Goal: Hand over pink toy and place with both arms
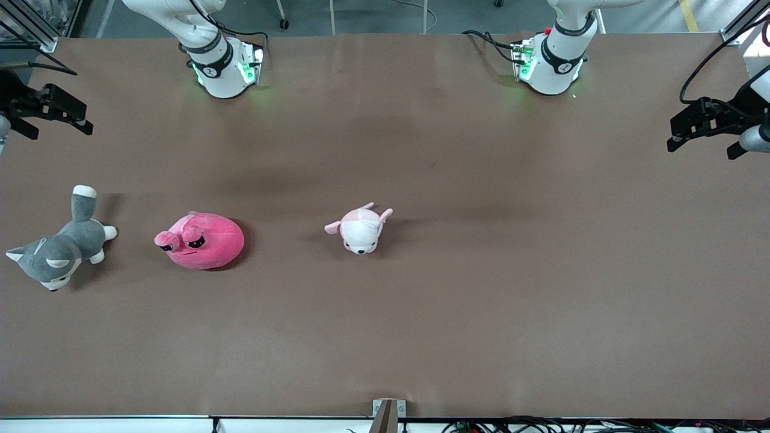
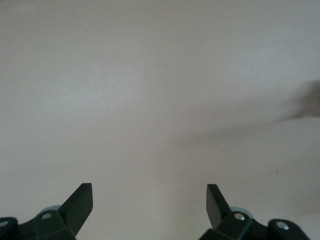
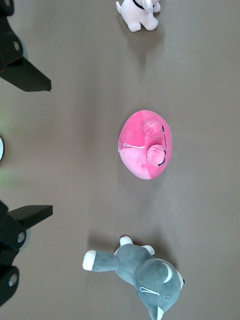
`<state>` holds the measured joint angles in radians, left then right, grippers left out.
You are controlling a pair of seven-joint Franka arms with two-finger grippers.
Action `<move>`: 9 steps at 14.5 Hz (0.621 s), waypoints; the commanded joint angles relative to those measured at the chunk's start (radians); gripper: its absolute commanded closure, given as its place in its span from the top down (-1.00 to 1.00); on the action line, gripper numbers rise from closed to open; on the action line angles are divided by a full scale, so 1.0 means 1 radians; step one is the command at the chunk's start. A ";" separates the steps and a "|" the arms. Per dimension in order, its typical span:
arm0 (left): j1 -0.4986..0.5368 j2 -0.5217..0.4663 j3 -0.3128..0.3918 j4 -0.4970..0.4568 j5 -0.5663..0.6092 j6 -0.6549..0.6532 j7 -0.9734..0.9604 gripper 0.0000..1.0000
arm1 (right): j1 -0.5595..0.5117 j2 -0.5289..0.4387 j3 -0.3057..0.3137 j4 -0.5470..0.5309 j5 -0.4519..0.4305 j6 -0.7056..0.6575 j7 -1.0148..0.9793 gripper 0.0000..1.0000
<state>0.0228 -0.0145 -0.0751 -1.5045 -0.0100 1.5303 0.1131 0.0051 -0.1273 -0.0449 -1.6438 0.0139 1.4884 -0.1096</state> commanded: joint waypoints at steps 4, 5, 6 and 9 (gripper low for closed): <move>-0.009 0.002 0.000 0.013 0.004 0.004 -0.072 1.00 | -0.007 -0.018 -0.001 -0.014 -0.005 -0.007 -0.010 1.00; -0.007 0.002 0.000 0.013 0.004 0.004 -0.072 1.00 | -0.007 -0.018 0.000 -0.014 -0.005 -0.007 -0.010 1.00; -0.007 0.004 0.000 0.013 0.004 0.004 -0.072 1.00 | -0.007 -0.018 0.000 -0.014 -0.005 -0.007 -0.010 1.00; -0.009 0.002 0.000 0.013 0.004 0.004 -0.073 1.00 | -0.007 -0.018 0.000 -0.014 -0.005 -0.014 -0.010 1.00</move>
<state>0.0218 -0.0145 -0.0778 -1.5039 -0.0100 1.5310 0.0535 0.0051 -0.1273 -0.0488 -1.6438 0.0138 1.4805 -0.1098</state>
